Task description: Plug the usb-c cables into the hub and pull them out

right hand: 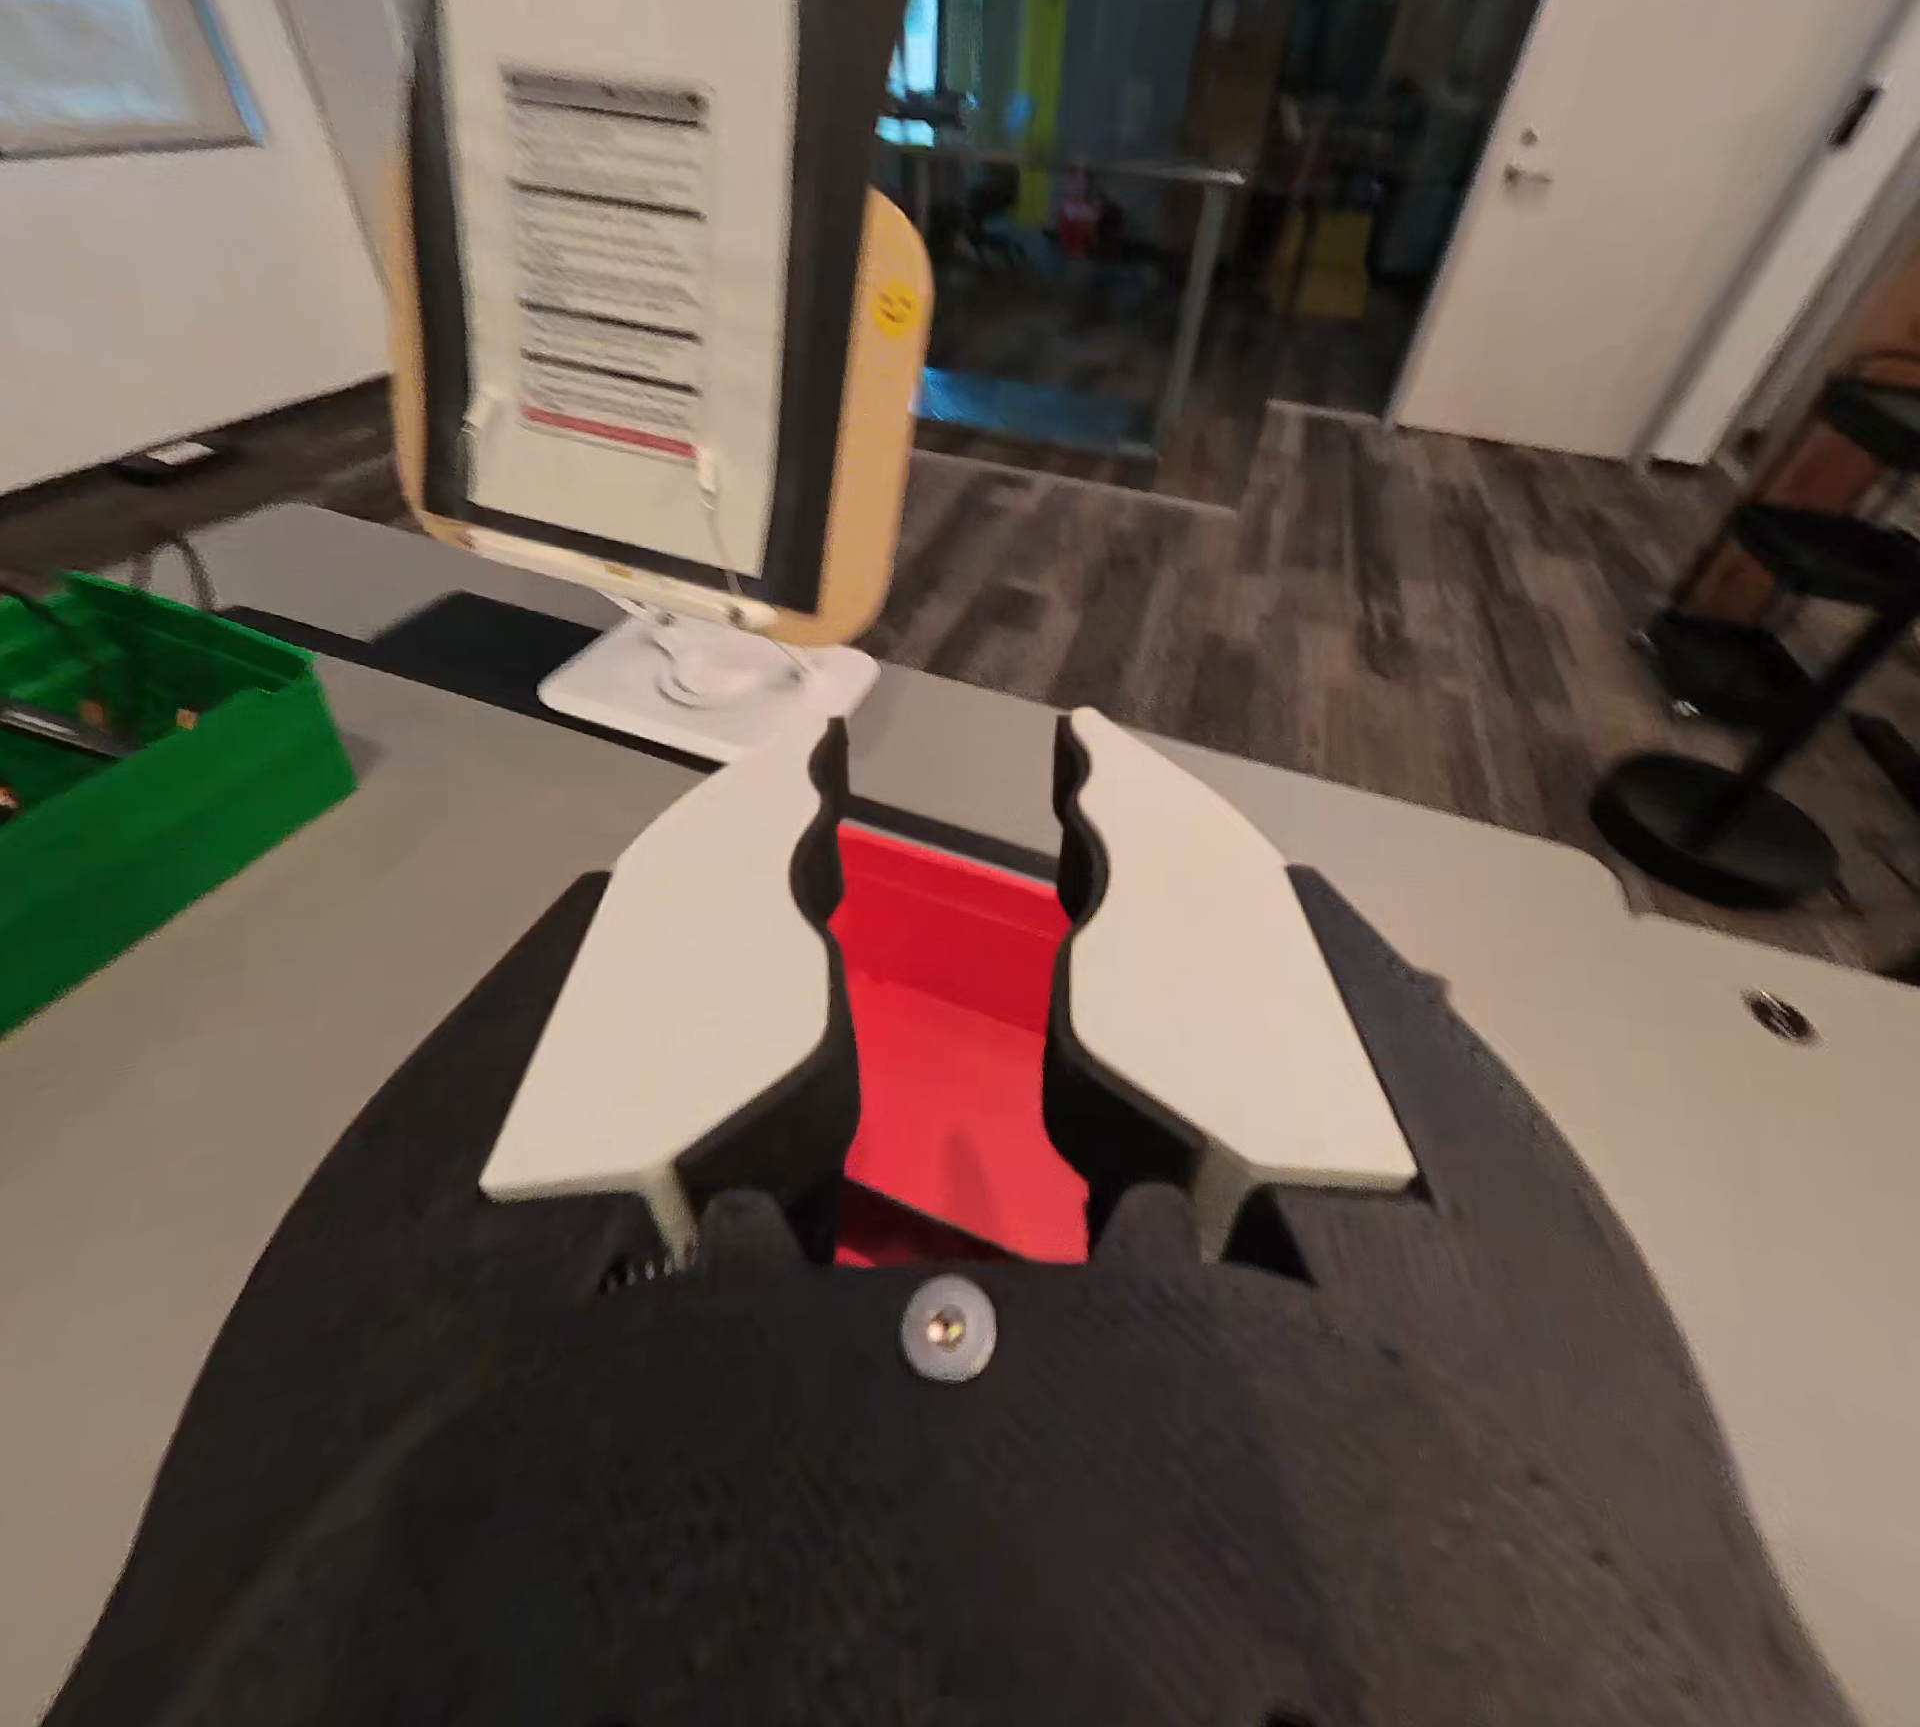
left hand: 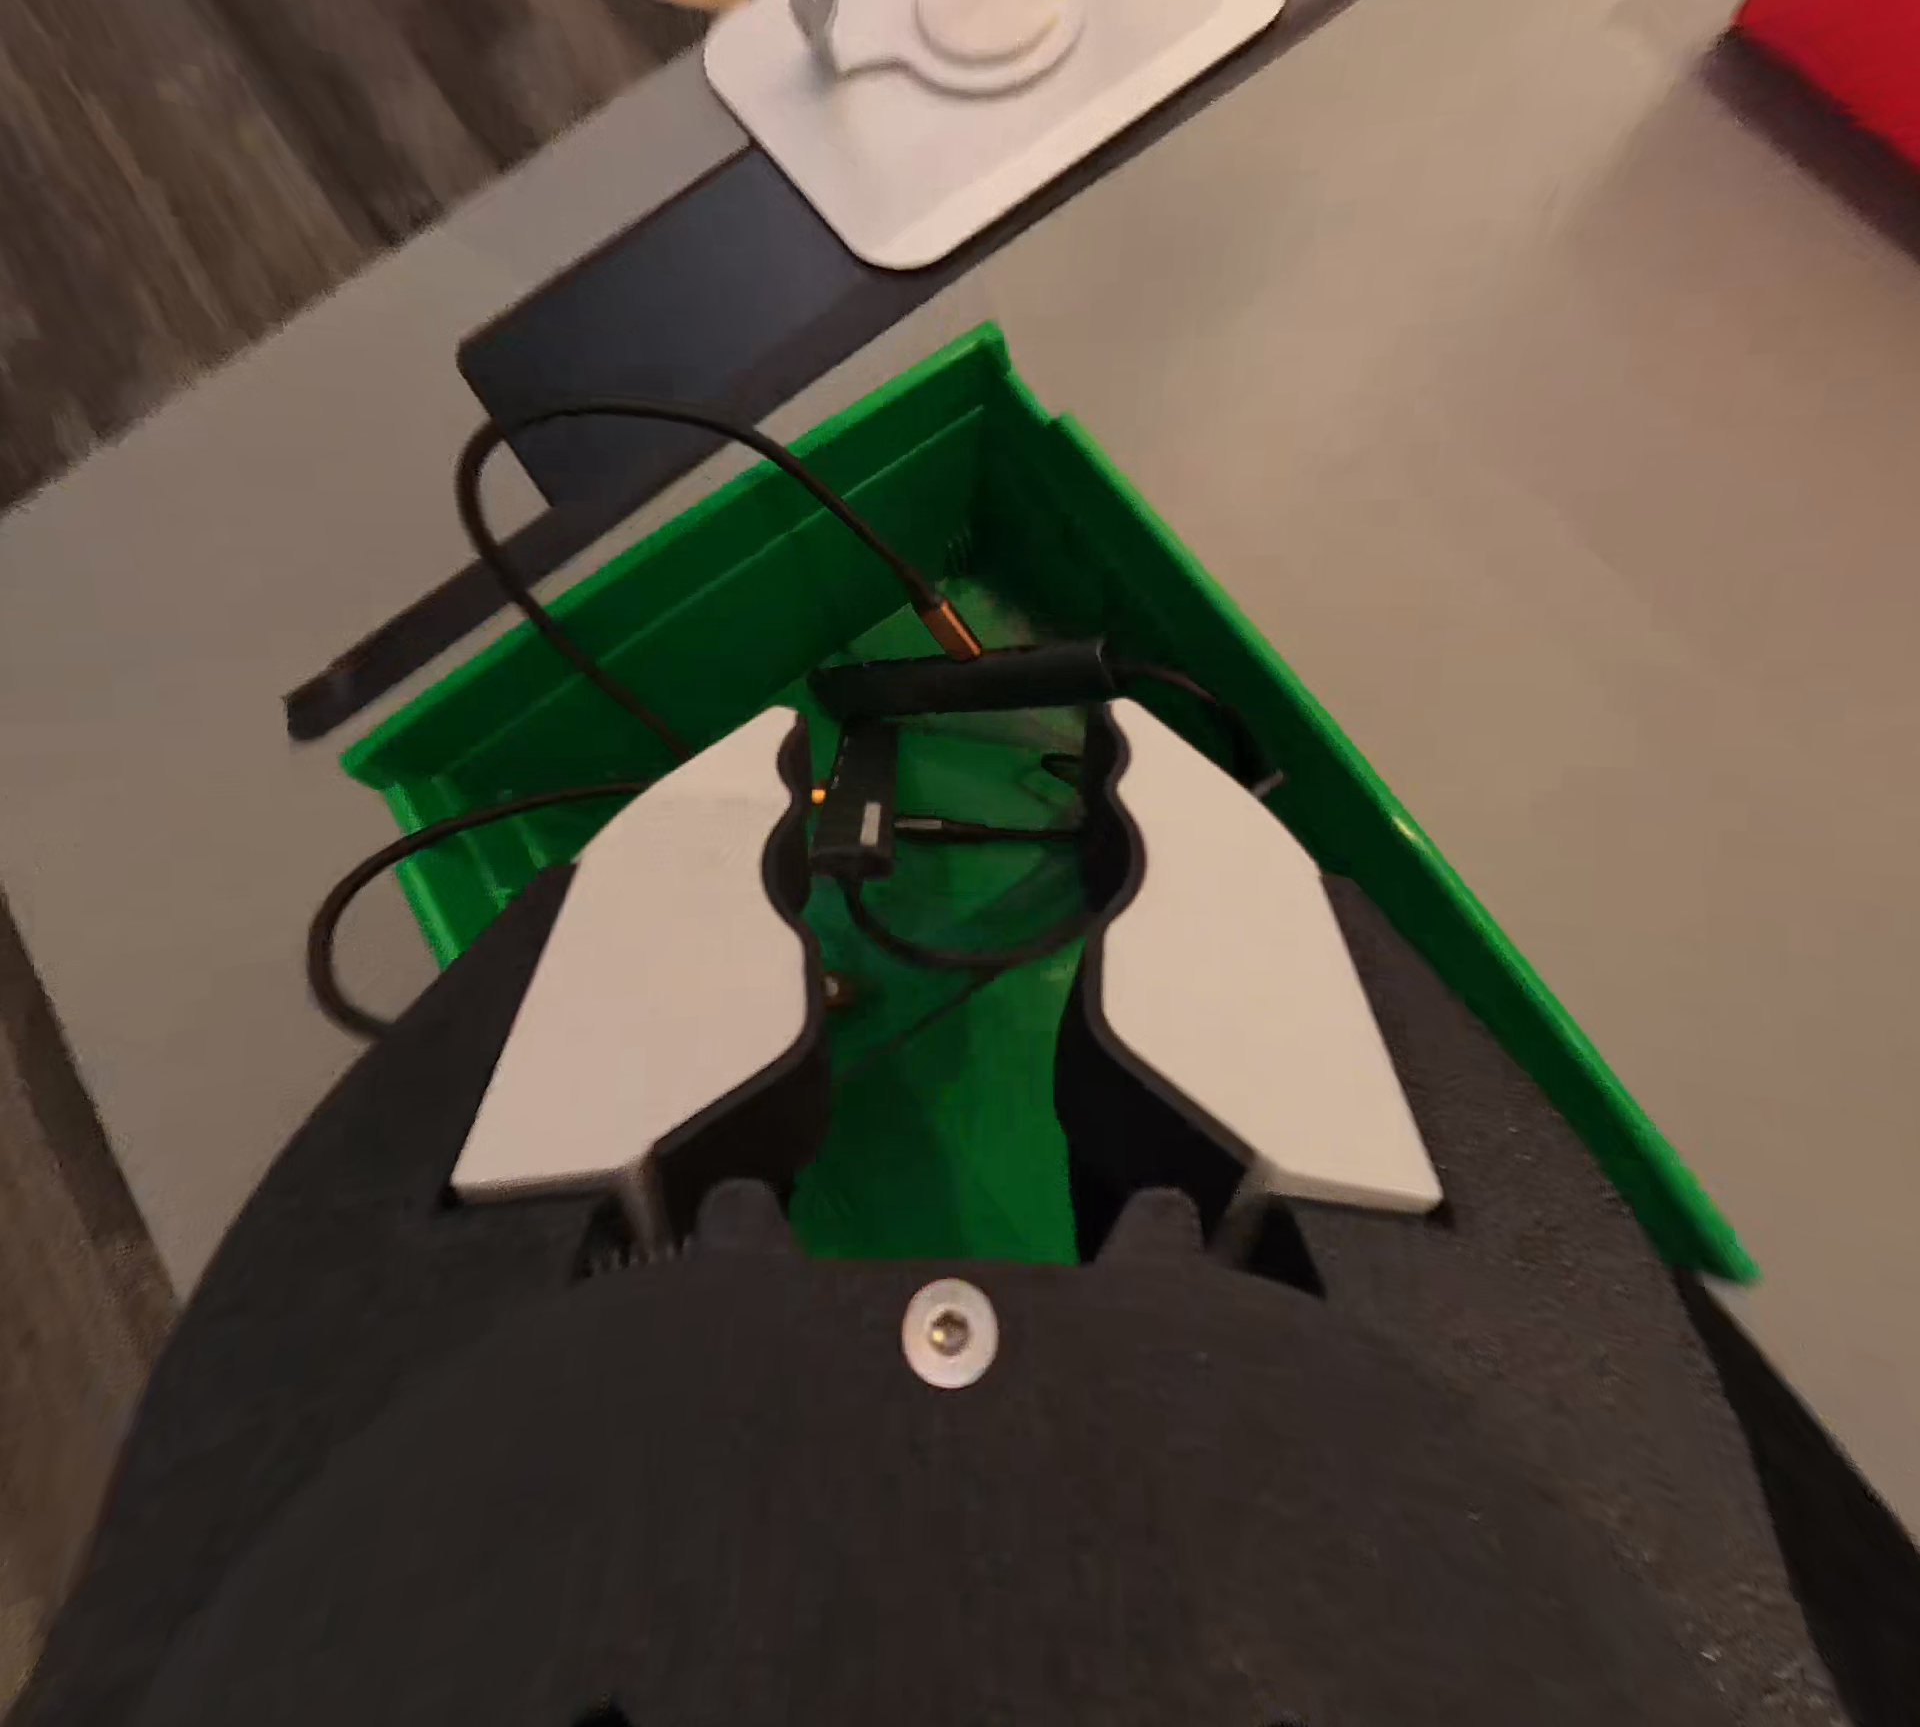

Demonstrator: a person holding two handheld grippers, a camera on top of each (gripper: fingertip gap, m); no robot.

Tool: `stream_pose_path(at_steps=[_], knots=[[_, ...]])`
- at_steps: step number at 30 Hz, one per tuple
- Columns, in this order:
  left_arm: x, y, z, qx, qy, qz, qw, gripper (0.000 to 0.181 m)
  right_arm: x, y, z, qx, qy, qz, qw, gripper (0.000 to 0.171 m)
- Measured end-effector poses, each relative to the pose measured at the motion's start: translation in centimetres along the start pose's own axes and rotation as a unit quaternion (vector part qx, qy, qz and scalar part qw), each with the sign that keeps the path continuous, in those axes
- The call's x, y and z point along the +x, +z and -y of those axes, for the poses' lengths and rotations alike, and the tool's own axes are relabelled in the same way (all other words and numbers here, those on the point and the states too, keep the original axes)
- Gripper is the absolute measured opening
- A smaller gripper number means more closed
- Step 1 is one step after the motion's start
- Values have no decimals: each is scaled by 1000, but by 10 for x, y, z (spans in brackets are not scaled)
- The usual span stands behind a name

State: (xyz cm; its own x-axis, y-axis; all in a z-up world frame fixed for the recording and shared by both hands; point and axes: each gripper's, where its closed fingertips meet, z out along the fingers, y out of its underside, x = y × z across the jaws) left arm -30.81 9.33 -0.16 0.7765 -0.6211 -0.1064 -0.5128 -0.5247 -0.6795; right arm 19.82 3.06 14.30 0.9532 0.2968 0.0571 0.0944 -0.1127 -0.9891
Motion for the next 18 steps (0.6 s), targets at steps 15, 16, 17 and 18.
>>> stream_pose_path(at_steps=[15, 16, 17, 18], knots=[[-8, 103, -11, -160, -153, -54, 974, 8, -70, 38, 1, 19, -38, 92, 995, 36], [-7, 102, -10, -160, -163, -60, 972, 8, -71, 42, -5, 6, -43, 99, 994, 35], [-8, 100, -10, -160, -165, -60, 971, 8, -73, 45, -9, -6, -47, 102, 994, 35], [-10, 97, -10, -153, -161, -56, 973, 8, -75, 49, -11, -11, -51, 104, 993, 35]])
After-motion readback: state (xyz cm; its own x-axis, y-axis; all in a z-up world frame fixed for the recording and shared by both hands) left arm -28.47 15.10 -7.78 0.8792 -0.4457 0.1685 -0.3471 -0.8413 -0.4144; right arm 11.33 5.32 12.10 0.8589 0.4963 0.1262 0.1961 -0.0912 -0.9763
